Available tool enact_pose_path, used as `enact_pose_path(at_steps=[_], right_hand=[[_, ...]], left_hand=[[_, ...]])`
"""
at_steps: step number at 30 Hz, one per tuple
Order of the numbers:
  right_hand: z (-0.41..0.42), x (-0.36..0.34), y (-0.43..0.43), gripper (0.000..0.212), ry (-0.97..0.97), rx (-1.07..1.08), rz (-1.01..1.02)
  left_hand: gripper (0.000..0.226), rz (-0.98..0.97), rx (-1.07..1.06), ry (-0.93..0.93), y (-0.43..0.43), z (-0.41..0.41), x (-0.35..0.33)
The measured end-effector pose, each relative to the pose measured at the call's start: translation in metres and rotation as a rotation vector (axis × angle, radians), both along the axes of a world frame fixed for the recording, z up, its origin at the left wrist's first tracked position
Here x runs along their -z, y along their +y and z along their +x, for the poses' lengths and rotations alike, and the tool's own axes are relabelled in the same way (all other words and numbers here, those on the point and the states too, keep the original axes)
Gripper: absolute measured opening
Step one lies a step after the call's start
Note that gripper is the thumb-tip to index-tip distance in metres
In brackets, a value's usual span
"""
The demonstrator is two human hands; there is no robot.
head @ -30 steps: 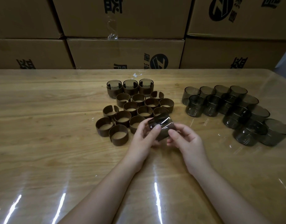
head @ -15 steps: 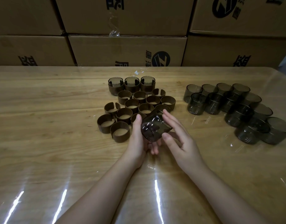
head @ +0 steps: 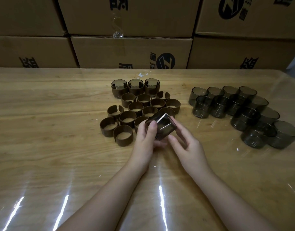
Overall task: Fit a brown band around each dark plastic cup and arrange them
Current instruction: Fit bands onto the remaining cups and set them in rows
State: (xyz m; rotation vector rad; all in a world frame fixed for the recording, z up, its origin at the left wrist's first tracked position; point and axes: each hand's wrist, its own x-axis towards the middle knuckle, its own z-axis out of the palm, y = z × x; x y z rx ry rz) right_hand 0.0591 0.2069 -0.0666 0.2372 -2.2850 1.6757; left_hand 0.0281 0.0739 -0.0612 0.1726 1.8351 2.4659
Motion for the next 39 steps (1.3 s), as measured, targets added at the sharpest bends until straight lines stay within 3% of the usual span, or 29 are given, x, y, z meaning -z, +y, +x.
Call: enact_pose_path(at_steps=[6, 13, 21, 28, 32, 35, 39], right_hand=[[0.002, 0.001, -0.003, 0.050, -0.018, 0.004, 0.005], [0.003, 0.000, -0.003, 0.056, 0.049, -0.025, -0.005], [0.000, -0.002, 0.003, 0.054, 0.118, 0.020, -0.059], [-0.001, -0.006, 0.005, 0.051, 0.008, -0.083, -0.147], [0.000, -0.005, 0.004, 0.055, -0.029, -0.129, -0.101], [0.000, -0.005, 0.001, 0.063, -0.030, -0.147, -0.069], [0.001, -0.005, 0.001, 0.050, 0.010, -0.128, -0.060]], left_hand=[[0.055, -0.007, -0.063, 0.120, -0.001, 0.003, 0.003], [0.060, -0.236, -0.130, 0.214, -0.002, 0.002, 0.006], [0.056, -0.447, -0.093, 0.557, 0.003, 0.008, 0.008], [0.044, -0.269, -0.010, 0.299, -0.001, 0.007, 0.003], [0.054, -0.098, 0.040, 0.066, -0.004, 0.003, 0.000], [0.055, 0.011, 0.029, 0.016, -0.007, 0.001, -0.002], [0.045, 0.103, 0.000, -0.020, -0.008, -0.003, -0.002]])
